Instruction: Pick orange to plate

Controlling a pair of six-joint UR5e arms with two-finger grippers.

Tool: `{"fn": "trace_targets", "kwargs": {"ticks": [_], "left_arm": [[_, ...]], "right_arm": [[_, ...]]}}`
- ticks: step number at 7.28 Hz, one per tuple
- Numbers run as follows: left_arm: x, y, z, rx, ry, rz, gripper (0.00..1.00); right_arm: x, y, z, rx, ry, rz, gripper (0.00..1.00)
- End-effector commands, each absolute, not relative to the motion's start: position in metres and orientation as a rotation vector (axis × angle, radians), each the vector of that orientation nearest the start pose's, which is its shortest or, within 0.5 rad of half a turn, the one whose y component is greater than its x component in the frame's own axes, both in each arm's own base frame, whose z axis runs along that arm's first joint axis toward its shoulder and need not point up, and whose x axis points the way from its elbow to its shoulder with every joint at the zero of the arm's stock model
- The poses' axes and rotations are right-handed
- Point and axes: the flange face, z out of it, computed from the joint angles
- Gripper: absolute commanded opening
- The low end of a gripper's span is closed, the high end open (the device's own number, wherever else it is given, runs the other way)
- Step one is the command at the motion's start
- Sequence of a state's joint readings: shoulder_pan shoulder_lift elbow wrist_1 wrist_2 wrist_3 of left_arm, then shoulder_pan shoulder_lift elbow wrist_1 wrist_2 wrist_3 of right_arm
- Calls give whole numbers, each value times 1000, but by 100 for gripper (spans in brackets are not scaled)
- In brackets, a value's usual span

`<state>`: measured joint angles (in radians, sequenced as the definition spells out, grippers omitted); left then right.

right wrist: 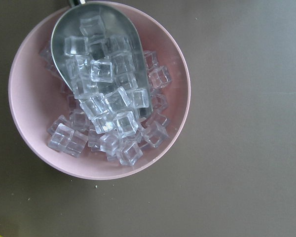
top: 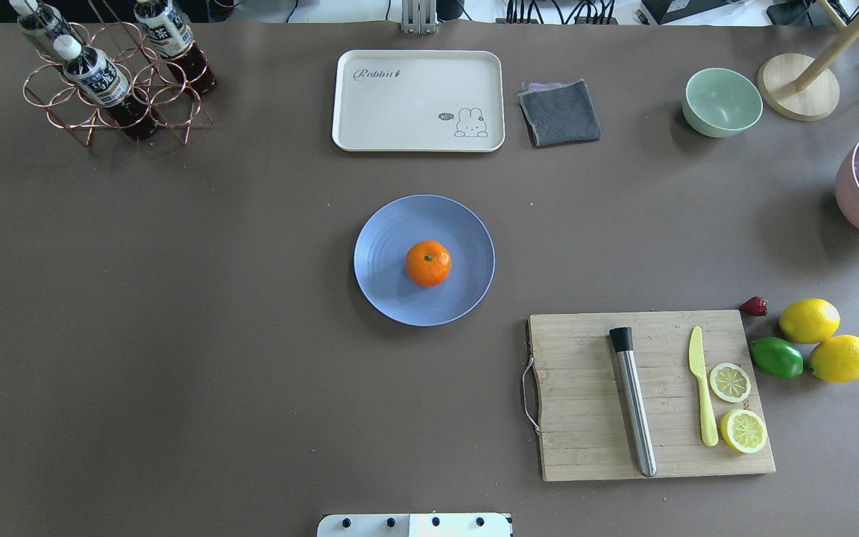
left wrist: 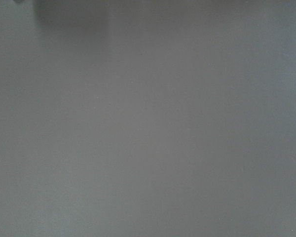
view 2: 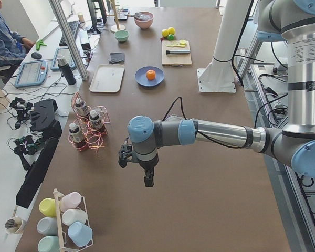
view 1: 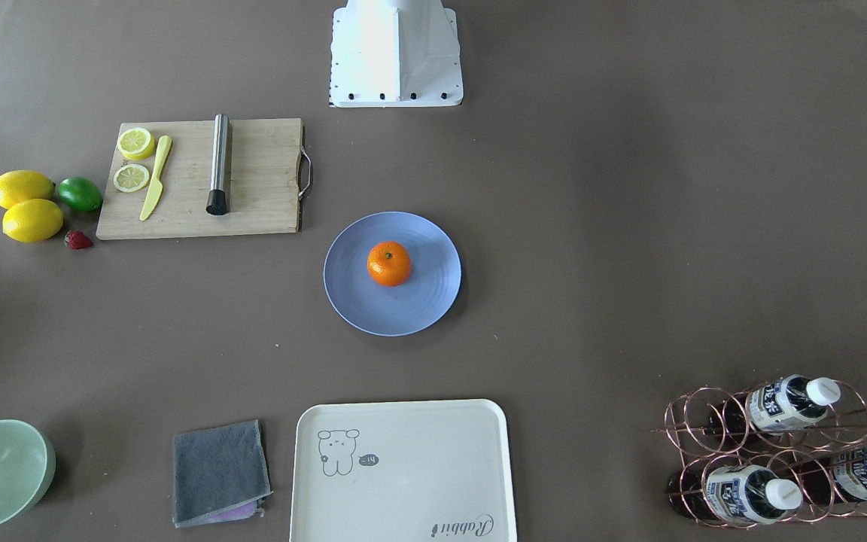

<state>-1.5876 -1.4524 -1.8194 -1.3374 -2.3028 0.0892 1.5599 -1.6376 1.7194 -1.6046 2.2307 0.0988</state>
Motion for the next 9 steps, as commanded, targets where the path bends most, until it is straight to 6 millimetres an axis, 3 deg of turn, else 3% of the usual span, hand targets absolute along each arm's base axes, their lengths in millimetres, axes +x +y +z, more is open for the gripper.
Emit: {"fn": "trace_targets", "kwargs": {"ticks": [1, 9], "left_arm": [[-74, -428, 619, -64, 738, 28, 98], [-73, -425, 626, -78, 747, 22, 98]], "right_arm": [[69, -464, 627, 12, -667, 72, 100], [65, -464, 623, 15, -715, 65, 100]]}}
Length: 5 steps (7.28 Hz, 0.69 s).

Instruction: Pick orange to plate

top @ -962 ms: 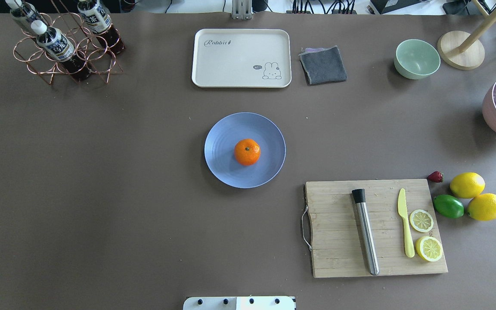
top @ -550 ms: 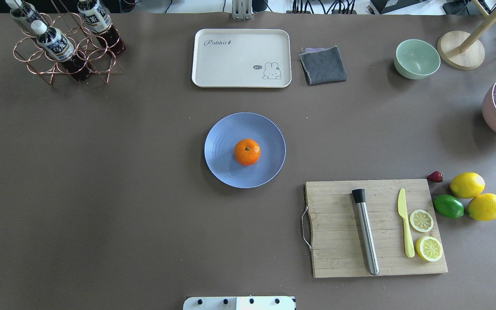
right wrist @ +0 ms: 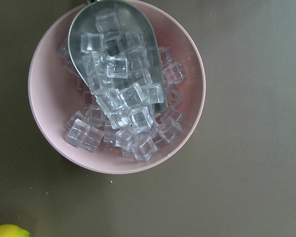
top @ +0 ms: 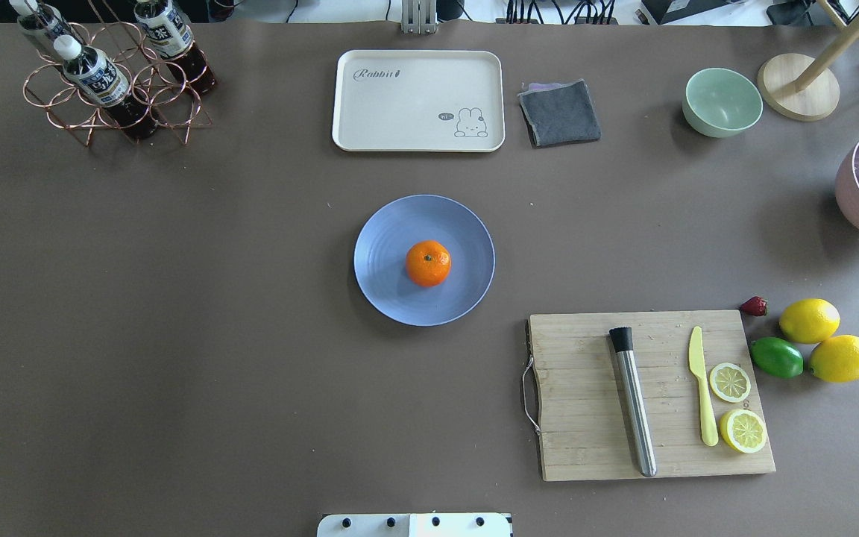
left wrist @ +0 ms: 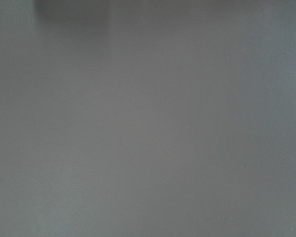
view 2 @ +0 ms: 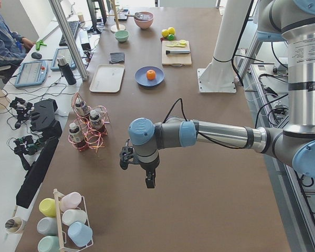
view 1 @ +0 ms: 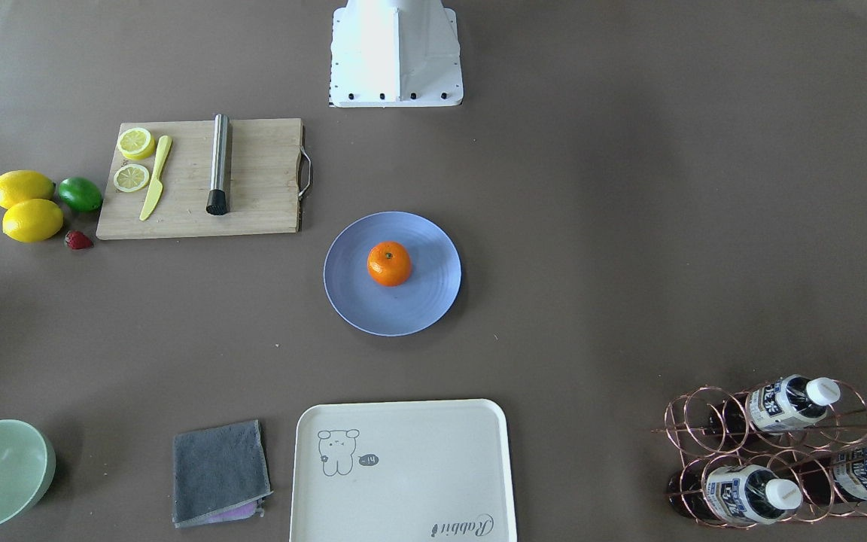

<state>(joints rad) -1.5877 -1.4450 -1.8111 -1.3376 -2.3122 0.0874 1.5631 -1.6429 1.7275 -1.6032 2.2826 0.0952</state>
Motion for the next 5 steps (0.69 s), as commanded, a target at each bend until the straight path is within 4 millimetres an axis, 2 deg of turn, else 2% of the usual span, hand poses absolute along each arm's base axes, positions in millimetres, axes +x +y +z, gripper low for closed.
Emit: {"fn": "trace_targets", "kwargs": {"ticks": [1, 5], "left_arm": [[-74, -425, 626, -78, 747, 20, 98], [-74, -426, 627, -79, 747, 20, 98]], "right_arm": [[65, -464, 623, 15, -715, 65, 100], [64, -465, 622, 15, -718, 62, 100]]}}
